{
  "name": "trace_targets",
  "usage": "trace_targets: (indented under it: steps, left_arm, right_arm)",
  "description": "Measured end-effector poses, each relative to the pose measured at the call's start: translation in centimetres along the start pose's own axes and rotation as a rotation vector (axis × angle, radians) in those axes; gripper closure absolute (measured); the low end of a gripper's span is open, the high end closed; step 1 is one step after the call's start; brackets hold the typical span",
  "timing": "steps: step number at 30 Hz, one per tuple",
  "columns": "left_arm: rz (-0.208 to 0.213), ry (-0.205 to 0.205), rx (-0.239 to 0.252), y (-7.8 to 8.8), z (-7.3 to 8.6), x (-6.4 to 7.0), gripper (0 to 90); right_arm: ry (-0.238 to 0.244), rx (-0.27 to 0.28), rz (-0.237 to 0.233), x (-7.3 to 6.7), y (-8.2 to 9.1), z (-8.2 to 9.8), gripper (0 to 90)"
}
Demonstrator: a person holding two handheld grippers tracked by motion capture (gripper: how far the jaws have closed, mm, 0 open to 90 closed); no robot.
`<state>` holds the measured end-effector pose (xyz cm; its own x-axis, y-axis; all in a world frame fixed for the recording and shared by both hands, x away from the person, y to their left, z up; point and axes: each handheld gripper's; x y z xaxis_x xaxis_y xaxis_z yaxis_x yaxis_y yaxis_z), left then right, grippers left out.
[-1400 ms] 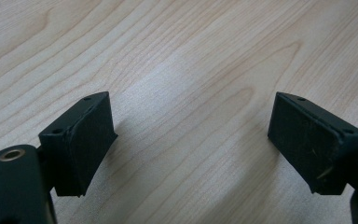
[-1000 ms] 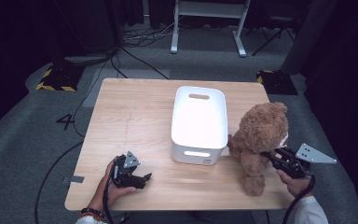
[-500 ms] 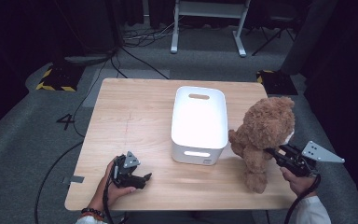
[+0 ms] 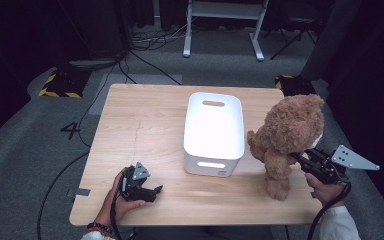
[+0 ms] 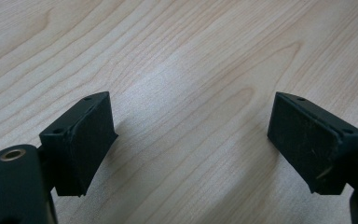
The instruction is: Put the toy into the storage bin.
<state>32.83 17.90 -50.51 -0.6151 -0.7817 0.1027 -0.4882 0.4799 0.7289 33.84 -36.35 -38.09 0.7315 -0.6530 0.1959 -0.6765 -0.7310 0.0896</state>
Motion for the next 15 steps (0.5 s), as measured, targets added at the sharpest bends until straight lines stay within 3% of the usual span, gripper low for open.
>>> trace_targets:
  steps: [15]
  left_arm:
    - [0.0, 0.0, 0.0, 0.0, 0.0, 0.0, 14.8]
  right_arm:
    - [0.028, 0.051, -0.008, 0.1, -1.3, -2.8, 70.6]
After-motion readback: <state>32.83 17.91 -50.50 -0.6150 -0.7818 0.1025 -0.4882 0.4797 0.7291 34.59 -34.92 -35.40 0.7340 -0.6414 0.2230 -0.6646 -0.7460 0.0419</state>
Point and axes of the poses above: each handheld gripper's, and its own axes: y roughly backward along the jaws, z roughly out of its underside, x roughly to its right, and after that the axes turned 7 degrees about y, right-handed
